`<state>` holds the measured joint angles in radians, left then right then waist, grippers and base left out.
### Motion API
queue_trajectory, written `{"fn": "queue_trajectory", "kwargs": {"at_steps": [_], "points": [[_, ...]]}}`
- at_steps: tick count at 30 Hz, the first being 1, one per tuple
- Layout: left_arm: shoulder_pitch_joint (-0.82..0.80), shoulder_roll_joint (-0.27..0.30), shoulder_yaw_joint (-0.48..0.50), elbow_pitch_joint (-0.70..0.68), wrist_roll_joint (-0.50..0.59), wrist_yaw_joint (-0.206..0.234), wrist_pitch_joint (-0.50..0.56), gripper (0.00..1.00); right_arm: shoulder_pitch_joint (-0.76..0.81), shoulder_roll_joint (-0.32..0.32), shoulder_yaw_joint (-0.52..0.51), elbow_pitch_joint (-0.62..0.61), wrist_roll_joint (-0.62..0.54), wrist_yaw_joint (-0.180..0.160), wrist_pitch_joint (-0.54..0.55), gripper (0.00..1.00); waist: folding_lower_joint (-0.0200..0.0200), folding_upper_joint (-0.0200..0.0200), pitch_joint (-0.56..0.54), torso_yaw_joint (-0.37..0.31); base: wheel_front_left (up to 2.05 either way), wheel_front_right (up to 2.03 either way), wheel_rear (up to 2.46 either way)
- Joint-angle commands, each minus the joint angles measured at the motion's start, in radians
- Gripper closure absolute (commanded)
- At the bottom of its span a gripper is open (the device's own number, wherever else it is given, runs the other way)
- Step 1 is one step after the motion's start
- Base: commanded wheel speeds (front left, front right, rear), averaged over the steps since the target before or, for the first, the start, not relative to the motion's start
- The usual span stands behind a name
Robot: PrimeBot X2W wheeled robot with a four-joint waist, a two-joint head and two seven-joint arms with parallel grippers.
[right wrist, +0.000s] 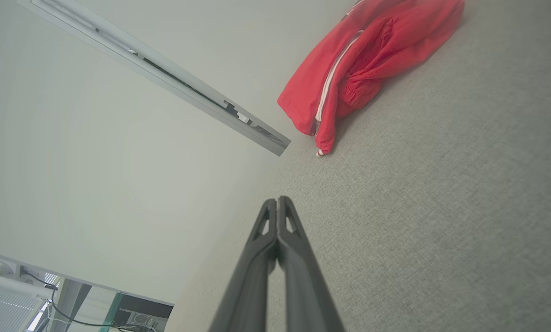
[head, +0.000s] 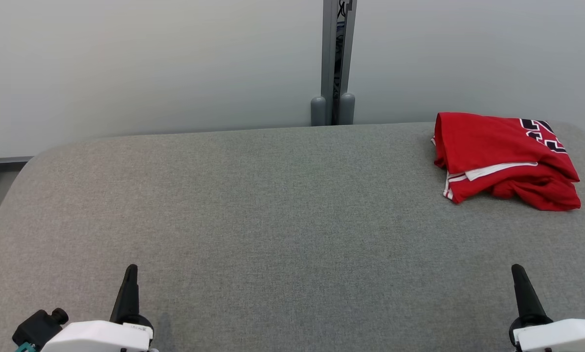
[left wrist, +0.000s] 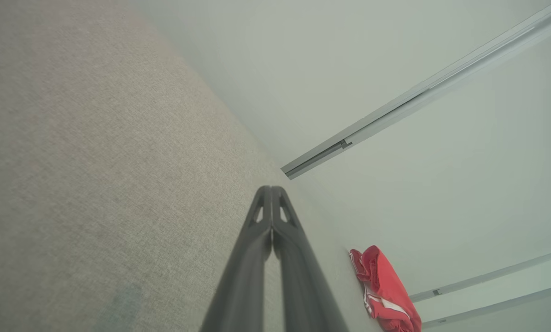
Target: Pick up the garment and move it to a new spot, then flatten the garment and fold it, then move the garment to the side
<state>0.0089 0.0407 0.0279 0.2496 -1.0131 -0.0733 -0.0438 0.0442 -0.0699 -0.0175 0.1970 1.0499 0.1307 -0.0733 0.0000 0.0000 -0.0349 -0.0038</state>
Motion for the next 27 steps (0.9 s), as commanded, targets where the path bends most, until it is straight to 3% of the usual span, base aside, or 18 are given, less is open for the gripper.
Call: {"fn": "queue_trajectory", "kwargs": {"at_steps": [1, 27], "points": [[-0.034, 0.006, 0.005, -0.005, -0.033, -0.009, 0.006, 1.00, -0.029, -0.009, -0.007, -0.016, 0.031, 0.000, 0.009, 1.00, 0.0000, 0.0000, 0.001, 0.000, 0.00, 0.00, 0.00], [-0.098, 0.008, 0.010, 0.013, -0.299, -0.032, 0.074, 1.00, -0.054, -0.010, -0.064, -0.019, 0.294, 0.000, 0.082, 1.00, 0.0000, 0.0000, 0.016, 0.001, 0.00, 0.00, 0.00]]}}
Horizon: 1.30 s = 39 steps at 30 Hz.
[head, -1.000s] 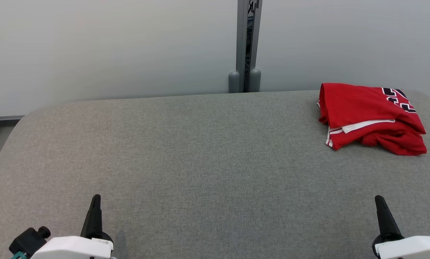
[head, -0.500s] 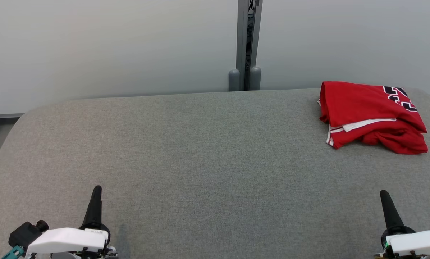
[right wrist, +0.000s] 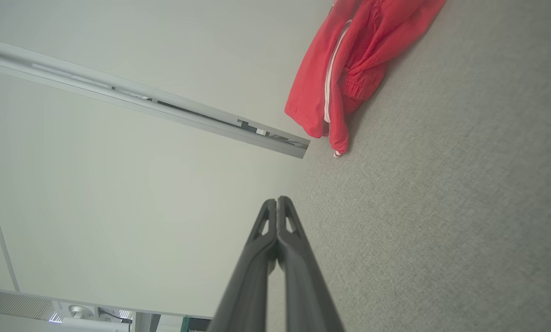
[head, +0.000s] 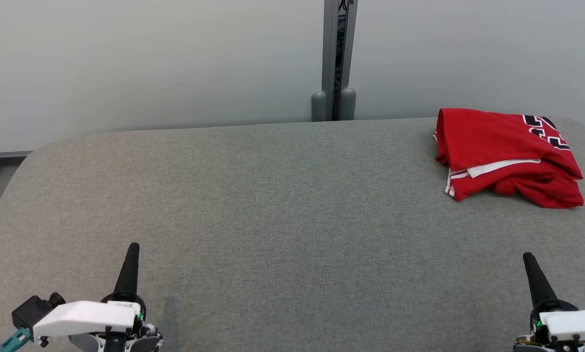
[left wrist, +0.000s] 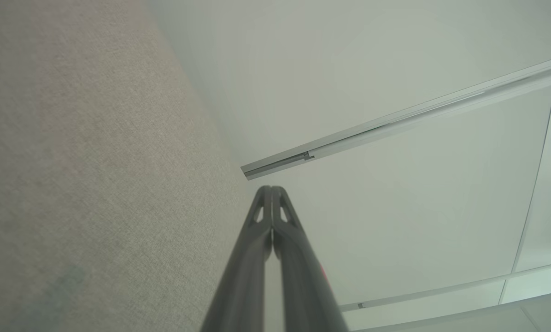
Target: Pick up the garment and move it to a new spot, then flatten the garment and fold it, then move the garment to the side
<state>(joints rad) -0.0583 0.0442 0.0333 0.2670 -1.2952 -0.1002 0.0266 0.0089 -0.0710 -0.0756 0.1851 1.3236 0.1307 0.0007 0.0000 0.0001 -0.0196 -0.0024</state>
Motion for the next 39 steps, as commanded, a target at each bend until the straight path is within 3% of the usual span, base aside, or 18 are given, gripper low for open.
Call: {"fn": "queue_trajectory", "kwargs": {"at_steps": [1, 39], "points": [[-0.031, 0.005, 0.005, -0.004, -0.026, -0.007, 0.006, 1.00, -0.020, -0.008, -0.008, -0.007, 0.030, 0.000, 0.011, 1.00, 0.0000, -0.0001, 0.001, 0.000, 0.00, 0.00, 0.00], [-0.099, 0.008, 0.009, 0.018, -0.307, -0.034, 0.077, 1.00, -0.044, -0.002, -0.073, -0.010, 0.299, 0.000, 0.091, 1.00, 0.0000, -0.0001, 0.021, 0.002, 0.00, 0.00, 0.00]]}}
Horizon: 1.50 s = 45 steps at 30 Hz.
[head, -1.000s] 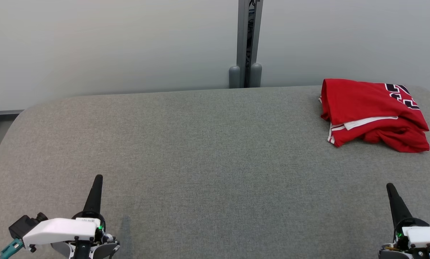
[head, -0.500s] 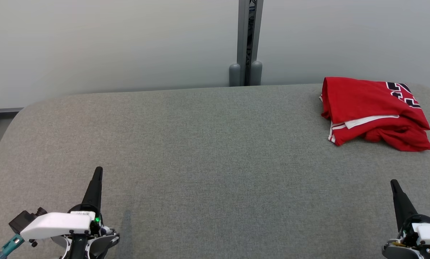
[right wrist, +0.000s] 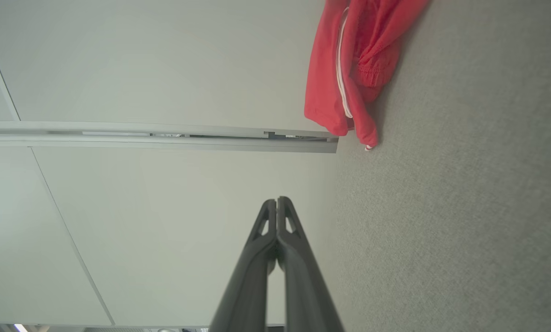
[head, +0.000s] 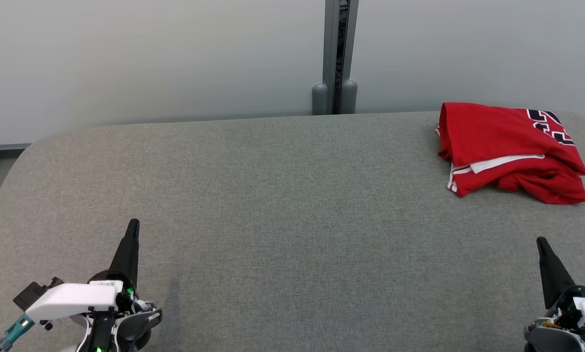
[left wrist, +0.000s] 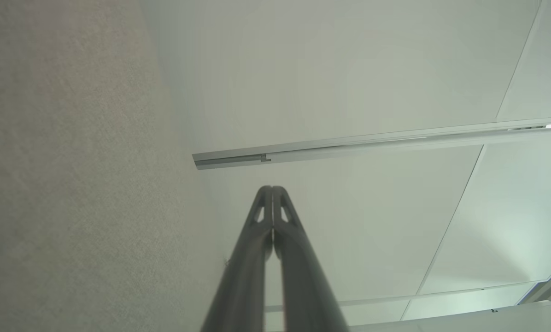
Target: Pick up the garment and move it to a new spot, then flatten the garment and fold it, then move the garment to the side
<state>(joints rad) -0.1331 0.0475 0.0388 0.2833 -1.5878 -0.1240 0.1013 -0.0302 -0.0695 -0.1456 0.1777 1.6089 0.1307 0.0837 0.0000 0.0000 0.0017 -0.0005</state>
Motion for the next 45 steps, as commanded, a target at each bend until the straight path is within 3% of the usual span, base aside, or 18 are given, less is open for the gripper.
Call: {"fn": "queue_trajectory", "kwargs": {"at_steps": [1, 45], "points": [[-0.026, 0.005, 0.004, 0.002, -0.018, -0.009, 0.004, 1.00, -0.006, -0.003, -0.005, -0.003, 0.019, 0.000, 0.010, 1.00, 0.0000, 0.0000, 0.001, 0.000, 0.00, 0.00, 0.00], [-0.022, 0.005, 0.004, 0.002, -0.032, -0.009, 0.009, 1.00, -0.011, 0.007, -0.022, -0.002, 0.020, 0.000, 0.023, 1.00, 0.0000, 0.0000, 0.002, 0.000, 0.00, 0.00, 0.00]]}}
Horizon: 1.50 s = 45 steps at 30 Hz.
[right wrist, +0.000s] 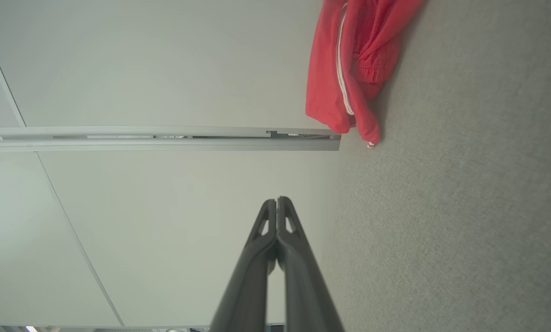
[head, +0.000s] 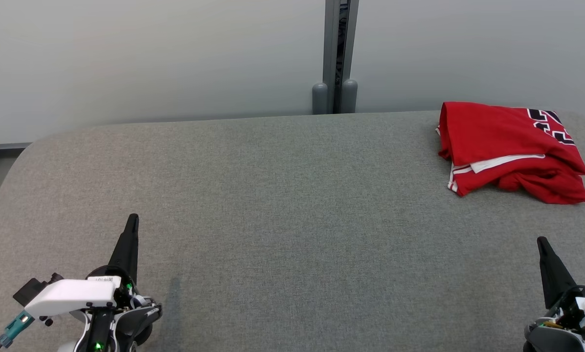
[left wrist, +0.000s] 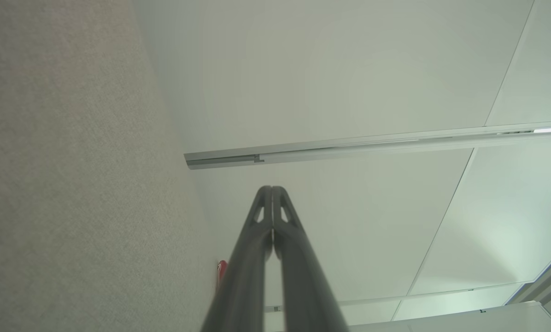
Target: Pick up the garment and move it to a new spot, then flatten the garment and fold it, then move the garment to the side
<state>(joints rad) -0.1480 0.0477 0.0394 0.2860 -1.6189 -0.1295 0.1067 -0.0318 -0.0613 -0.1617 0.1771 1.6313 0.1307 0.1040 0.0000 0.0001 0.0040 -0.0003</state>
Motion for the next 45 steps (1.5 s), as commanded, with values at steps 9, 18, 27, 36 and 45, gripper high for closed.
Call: {"fn": "queue_trajectory", "kwargs": {"at_steps": [9, 18, 27, 36, 45], "points": [[-0.008, 0.005, 0.003, -0.001, -0.001, -0.004, 0.003, 1.00, -0.010, 0.000, -0.008, -0.001, -0.003, 0.000, 0.005, 1.00, 0.0000, -0.0001, 0.000, 0.000, 0.00, 0.00, 0.00], [-0.008, 0.005, 0.003, -0.001, -0.001, -0.004, 0.003, 1.00, -0.011, 0.001, -0.009, -0.001, -0.005, 0.000, 0.007, 1.00, 0.0000, -0.0001, 0.000, 0.000, 0.00, 0.00, 0.00], [-0.008, 0.005, 0.003, -0.001, -0.001, -0.004, 0.003, 1.00, -0.011, 0.002, -0.010, -0.001, -0.007, 0.000, 0.009, 1.00, 0.0000, -0.0001, 0.000, 0.000, 0.00, 0.00, 0.00], [-0.008, 0.005, 0.003, -0.001, -0.001, -0.004, 0.003, 1.00, -0.011, 0.003, -0.011, 0.000, -0.008, 0.000, 0.010, 1.00, 0.0000, -0.0001, 0.000, 0.000, 0.00, 0.00, 0.00], [-0.008, 0.005, 0.003, -0.001, -0.001, -0.004, 0.003, 1.00, -0.012, 0.004, -0.012, 0.000, -0.010, 0.000, 0.010, 1.00, 0.0000, -0.0001, 0.000, 0.000, 0.00, 0.00, 0.00]]}}
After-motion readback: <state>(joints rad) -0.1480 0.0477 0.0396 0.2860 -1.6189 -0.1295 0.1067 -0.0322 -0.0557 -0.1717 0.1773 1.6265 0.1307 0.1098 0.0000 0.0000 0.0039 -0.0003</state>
